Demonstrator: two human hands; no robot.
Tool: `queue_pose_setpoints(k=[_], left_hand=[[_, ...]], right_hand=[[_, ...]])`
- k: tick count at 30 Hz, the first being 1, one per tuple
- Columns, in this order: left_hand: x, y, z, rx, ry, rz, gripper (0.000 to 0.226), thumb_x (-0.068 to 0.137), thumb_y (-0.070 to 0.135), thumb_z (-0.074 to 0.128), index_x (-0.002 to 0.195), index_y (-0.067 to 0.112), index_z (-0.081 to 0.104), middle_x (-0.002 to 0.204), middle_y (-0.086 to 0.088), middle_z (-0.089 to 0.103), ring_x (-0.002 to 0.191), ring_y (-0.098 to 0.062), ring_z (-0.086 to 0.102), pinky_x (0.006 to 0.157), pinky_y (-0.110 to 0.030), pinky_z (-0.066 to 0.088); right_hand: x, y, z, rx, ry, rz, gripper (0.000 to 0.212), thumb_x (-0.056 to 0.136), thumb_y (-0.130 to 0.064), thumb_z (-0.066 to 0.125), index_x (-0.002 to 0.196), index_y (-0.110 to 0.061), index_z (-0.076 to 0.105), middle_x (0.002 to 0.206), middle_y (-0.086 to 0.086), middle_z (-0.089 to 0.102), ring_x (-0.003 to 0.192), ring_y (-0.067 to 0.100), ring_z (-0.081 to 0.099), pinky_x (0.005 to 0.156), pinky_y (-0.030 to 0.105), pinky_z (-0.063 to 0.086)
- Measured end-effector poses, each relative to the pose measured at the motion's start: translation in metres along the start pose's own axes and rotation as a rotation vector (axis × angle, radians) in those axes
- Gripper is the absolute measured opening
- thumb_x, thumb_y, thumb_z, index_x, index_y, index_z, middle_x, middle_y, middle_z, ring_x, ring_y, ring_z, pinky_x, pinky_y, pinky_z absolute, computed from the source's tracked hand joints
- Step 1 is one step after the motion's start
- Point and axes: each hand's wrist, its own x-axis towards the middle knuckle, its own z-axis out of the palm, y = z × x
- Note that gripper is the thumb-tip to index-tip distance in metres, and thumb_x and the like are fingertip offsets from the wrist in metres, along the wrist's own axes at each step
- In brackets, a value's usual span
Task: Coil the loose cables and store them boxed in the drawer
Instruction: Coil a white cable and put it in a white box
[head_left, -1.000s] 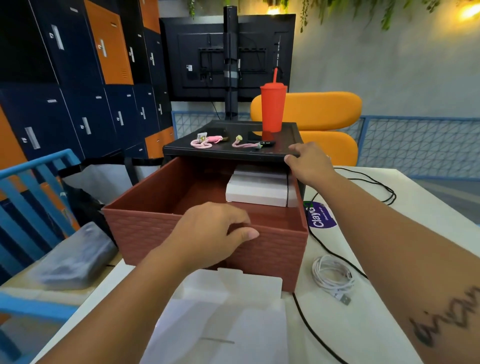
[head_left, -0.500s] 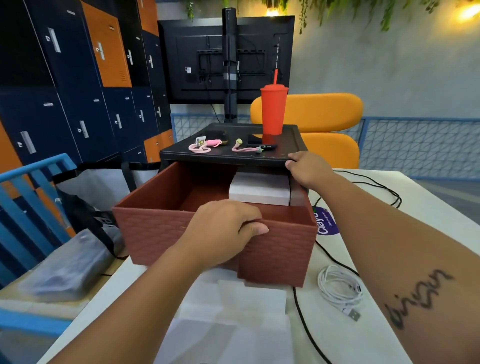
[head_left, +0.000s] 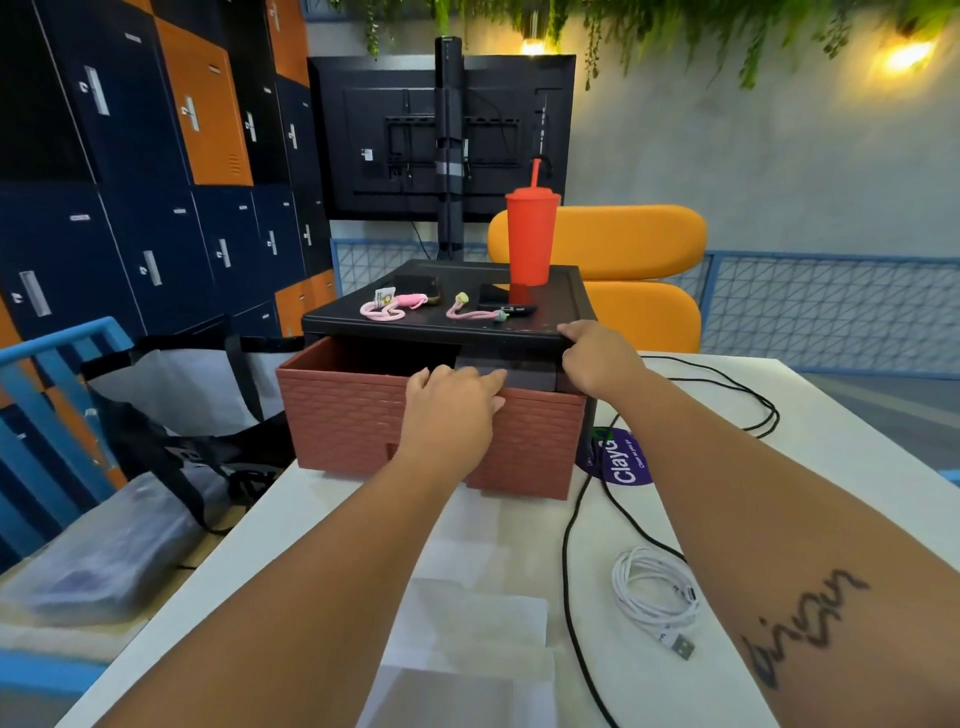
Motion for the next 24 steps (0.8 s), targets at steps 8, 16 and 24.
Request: queue_pose_setpoints(k=[8, 16, 24], left_hand=[[-0.025, -0.009, -0.002, -0.139, -0.199, 0.084, 0.076, 0.095, 0.04, 0.044, 0.149, 0.024, -0.007, 0.157, 0.004, -0.014, 0.144, -0.021, -0.013, 0.115, -0.046, 0.003], [-0.09, -0.04, -0.021, -0.439, -0.237, -0.026, 0.058, 0.09, 0.037, 0.056, 0.143, 0.028, 0.034, 0.153, 0.009, 0.022, 0.14, -0.011, 0.021, 0.112, -0.029, 0.02], [-0.131, -0.044, -0.013, -0.482, -0.29, -0.155, 0.039, 0.09, 0.035, 0.057, 0.128, 0.027, 0.052, 0.144, 0.009, 0.038, 0.128, -0.009, 0.038, 0.097, -0.018, 0.028]], right_hand=[[-0.016, 0.007, -0.003, 0.112, -0.099, -0.038, 0.051, 0.1, -0.03, 0.035, 0.148, -0.018, 0.022, 0.157, 0.003, 0.009, 0.144, 0.018, 0.01, 0.113, 0.031, 0.014], [-0.129, 0.002, -0.015, 0.625, 0.0, 0.047, 0.039, 0.095, -0.02, 0.05, 0.133, -0.021, 0.047, 0.128, -0.004, 0.051, 0.109, 0.005, 0.051, 0.089, 0.022, 0.034], [-0.203, -0.005, 0.024, 0.2, -0.478, -0.042, 0.029, 0.084, -0.029, 0.064, 0.113, -0.025, 0.062, 0.104, -0.009, 0.057, 0.086, 0.006, 0.052, 0.067, 0.012, 0.038]])
